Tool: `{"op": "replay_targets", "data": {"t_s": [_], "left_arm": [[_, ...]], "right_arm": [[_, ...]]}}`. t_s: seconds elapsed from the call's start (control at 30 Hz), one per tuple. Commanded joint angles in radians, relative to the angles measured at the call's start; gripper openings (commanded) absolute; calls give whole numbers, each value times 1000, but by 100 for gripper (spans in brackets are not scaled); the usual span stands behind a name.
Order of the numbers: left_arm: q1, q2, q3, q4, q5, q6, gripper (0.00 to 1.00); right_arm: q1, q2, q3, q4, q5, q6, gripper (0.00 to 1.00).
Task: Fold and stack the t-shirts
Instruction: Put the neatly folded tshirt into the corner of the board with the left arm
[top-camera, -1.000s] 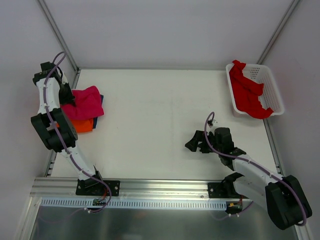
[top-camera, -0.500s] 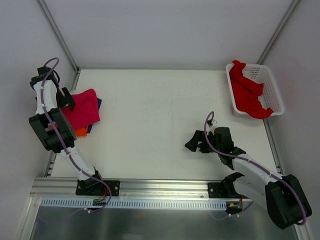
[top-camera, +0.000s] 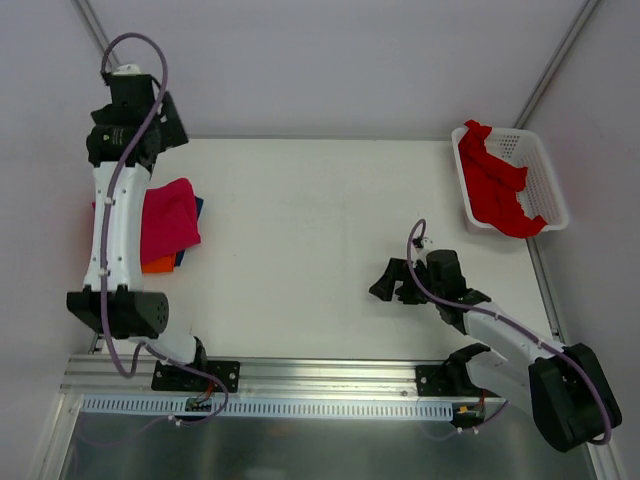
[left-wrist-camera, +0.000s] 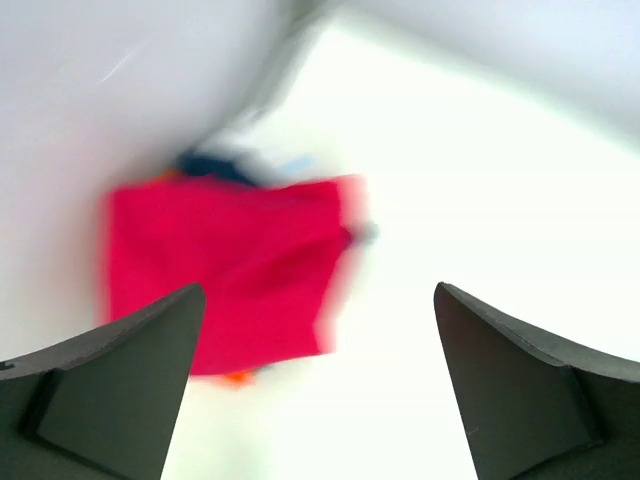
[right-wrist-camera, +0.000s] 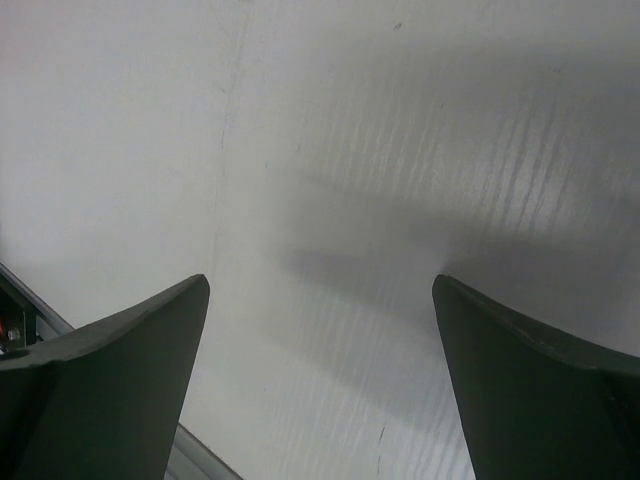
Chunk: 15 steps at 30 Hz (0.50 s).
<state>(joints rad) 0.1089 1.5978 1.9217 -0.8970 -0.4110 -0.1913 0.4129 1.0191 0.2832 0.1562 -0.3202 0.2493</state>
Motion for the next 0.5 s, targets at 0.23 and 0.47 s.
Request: {"op": "replay_targets", "data": {"t_s": [0.23,0.47], "left_arm": [[-474,-671,-525,467,213,-181,99],[-776,-782,-998,659,100,-146,99]], "right_arm": [[-2,-270,224,-406,138,-102,99],[1,-508,346,-601,291,-162,99]]}}
